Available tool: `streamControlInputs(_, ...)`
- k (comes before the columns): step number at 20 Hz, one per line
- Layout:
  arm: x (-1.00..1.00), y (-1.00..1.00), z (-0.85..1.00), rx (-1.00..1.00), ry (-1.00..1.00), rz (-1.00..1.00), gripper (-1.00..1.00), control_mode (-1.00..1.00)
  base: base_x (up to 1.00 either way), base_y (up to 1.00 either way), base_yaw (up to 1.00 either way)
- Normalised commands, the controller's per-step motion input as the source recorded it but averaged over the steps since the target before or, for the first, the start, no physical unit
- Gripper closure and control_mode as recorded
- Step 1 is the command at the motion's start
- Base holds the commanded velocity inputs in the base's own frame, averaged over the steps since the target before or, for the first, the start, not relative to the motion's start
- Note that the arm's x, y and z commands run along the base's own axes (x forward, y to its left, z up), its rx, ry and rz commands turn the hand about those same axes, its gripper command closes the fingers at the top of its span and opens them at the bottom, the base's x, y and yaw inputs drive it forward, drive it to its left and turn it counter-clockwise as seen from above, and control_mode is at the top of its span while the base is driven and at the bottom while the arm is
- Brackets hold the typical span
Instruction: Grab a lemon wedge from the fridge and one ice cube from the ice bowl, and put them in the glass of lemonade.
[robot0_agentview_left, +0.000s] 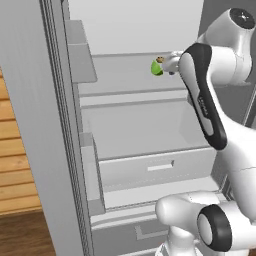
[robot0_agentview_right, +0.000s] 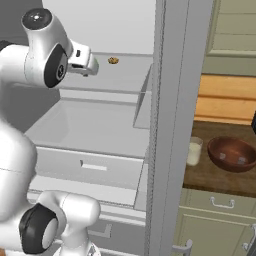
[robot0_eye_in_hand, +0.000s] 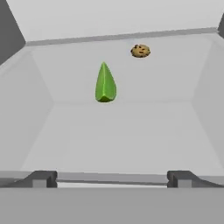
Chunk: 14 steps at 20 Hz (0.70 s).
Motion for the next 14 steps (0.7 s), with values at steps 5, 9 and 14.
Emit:
streamControlInputs(5, 1.00, 0.13, -0.08, -0.06, 0.10, 0.07, -1.00, -1.00, 0.00, 0.00, 0.00)
streamControlInputs(9, 0.95, 0.29, -0.01, -0.07, 0.01, 0.01, -1.00, -1.00, 0.00, 0.00, 0.00)
streamControlInputs(14, 0.72, 0.19, -0.35, -0.05, -0.03, 0.00, -1.00, -1.00, 0.00, 0.00, 0.00)
